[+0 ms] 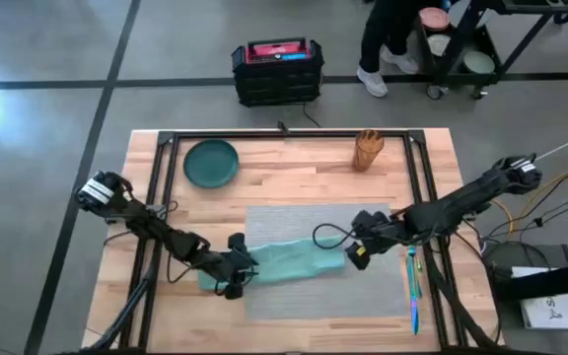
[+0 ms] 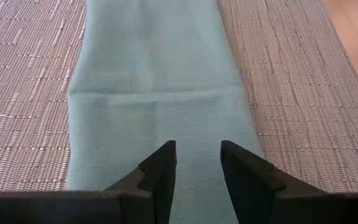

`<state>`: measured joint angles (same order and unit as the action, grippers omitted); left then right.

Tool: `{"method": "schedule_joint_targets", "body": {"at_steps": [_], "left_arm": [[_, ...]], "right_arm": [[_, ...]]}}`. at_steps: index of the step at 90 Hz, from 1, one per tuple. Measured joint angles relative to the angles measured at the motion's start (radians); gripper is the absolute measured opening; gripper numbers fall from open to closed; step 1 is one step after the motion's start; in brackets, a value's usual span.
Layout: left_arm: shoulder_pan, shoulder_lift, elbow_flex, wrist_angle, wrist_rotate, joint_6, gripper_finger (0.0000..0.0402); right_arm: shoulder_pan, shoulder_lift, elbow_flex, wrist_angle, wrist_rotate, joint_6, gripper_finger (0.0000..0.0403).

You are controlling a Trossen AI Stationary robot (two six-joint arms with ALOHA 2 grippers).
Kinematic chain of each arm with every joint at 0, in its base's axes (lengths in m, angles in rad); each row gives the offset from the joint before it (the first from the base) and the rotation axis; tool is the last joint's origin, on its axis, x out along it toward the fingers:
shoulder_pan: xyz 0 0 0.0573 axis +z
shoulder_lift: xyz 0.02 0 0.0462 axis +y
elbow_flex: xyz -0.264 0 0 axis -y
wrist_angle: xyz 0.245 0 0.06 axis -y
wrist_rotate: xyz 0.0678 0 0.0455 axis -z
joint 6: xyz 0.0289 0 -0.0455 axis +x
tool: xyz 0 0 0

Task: Set table place
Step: Fold the light blue table napkin

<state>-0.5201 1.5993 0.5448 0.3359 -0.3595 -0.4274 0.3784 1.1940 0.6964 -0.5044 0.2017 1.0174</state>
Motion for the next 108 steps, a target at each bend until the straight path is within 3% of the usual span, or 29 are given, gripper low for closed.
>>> {"method": "schedule_joint_targets", "body": {"at_steps": [14, 39, 71, 85, 108], "left_arm": [[0.0, 0.0, 0.0, 0.001, 0.0, 0.0, 0.0114], [0.0, 0.0, 0.0, 0.002, -0.017, 0.008, 0.0114], [0.0, 0.0, 0.0, 0.007, -0.024, 0.018, 0.0114], [0.0, 0.0, 0.0, 0.008, -0.024, 0.018, 0.0114], [0.0, 0.0, 0.0, 0.008, -0.024, 0.019, 0.0114]], "right_arm": [[0.031, 0.031, 0.0, 0.005, 0.003, -0.003, 0.0236], [0.086, 0.218, 0.0, 0.06, 0.13, 0.176, 0.0231], [0.091, 0.349, 0.0, 0.258, 0.18, 0.162, 0.0247], [0.09, 0.394, 0.0, 0.285, 0.25, 0.21, 0.0239], [0.091, 0.485, 0.003, 0.409, 0.294, 0.142, 0.0221]]}}
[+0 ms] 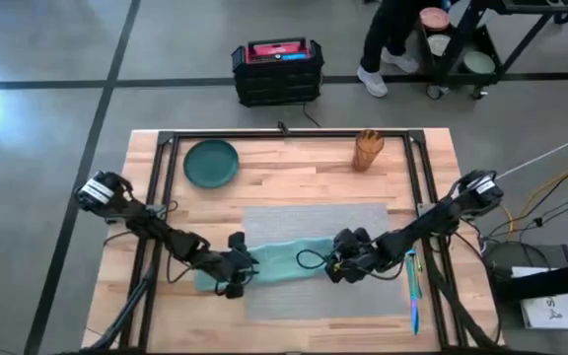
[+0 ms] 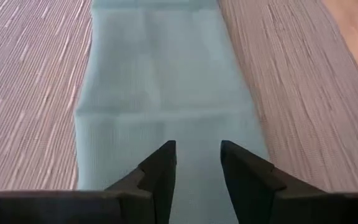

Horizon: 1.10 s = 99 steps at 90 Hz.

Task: Set table place
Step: Fold the light blue table napkin

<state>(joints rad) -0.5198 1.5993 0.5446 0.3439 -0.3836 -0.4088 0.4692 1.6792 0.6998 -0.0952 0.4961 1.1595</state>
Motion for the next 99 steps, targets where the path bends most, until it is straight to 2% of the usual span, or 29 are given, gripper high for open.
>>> {"method": "schedule_joint_targets", "body": {"at_steps": [15, 27, 57, 80, 99], "left_arm": [[0.0, 0.0, 0.0, 0.0, 0.0, 0.0, 0.0114], [0.0, 0.0, 0.0, 0.003, 0.0, 0.0, 0.0114], [0.0, 0.0, 0.0, 0.008, 0.0, 0.0, 0.0114], [-0.001, -0.006, 0.006, 0.059, 0.008, 0.012, 0.0114], [0.001, 0.003, 0.057, 0.055, 0.008, 0.026, 0.0114]], "right_arm": [[0.001, 0.033, 0.001, 0.0, 0.018, -0.01, 0.02], [0.001, 0.032, 0.0, 0.001, 0.037, -0.048, 0.0168], [-0.002, 0.052, -0.001, 0.005, 0.048, -0.105, 0.0012], [-0.002, 0.028, -0.001, -0.025, 0.035, -0.119, 0.0002], [0.004, -0.052, -0.006, -0.144, 0.008, -0.108, 0.0001]]}}
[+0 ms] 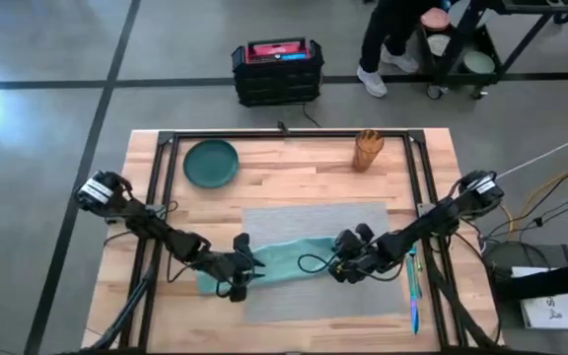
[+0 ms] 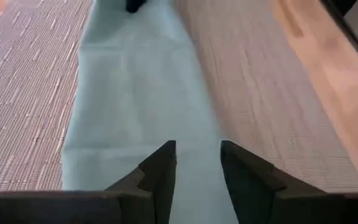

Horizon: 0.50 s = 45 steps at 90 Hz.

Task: Set table place
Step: Fold the light blue table napkin

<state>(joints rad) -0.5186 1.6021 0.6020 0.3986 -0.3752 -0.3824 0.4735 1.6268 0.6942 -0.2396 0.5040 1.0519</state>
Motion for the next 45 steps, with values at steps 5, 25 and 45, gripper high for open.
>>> {"method": "schedule_joint_targets", "body": {"at_steps": [5, 25, 45], "left_arm": [[0.0, 0.011, 0.012, -0.002, 0.0, 0.002, 0.0114], [0.009, 0.085, 0.062, 0.004, -0.061, 0.047, 0.0114], [0.056, 0.203, 0.136, 0.032, -0.112, 0.06, 0.0114]], "right_arm": [[0.0, -0.035, -0.002, -0.061, 0.005, 0.031, 0.0], [0.0, -0.155, -0.001, -0.239, 0.02, 0.081, 0.0], [0.002, -0.242, 0.0, -0.318, 0.002, 0.09, 0.0]]}}
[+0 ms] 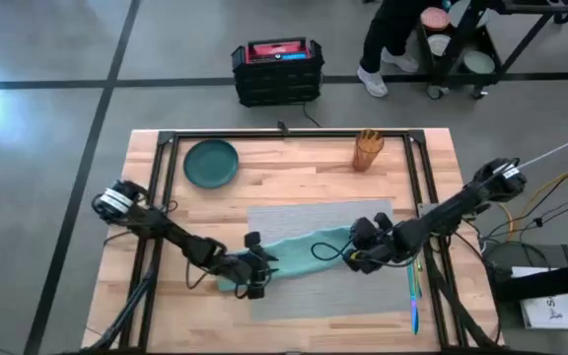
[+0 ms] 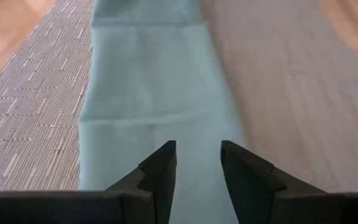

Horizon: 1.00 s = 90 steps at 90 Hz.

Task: Set table place
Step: Fold the light blue table napkin

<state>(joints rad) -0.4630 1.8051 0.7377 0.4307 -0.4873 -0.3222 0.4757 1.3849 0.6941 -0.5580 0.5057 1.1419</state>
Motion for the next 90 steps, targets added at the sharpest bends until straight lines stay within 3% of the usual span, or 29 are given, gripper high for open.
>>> {"method": "schedule_joint_targets", "body": {"at_steps": [42, 69, 90], "left_arm": [[0.037, 0.177, 0.108, 0.03, -0.017, -0.048, 0.0114], [0.038, 0.17, 0.109, 0.018, -0.002, -0.038, 0.0114], [0.038, 0.168, 0.109, 0.014, 0.0, -0.037, 0.0114]], "right_arm": [[0.0, -0.022, 0.001, 0.003, -0.035, 0.028, 0.0], [0.0, -0.012, 0.0, 0.001, -0.034, 0.051, 0.0], [0.0, 0.073, -0.018, -0.014, -0.055, 0.118, 0.0]]}}
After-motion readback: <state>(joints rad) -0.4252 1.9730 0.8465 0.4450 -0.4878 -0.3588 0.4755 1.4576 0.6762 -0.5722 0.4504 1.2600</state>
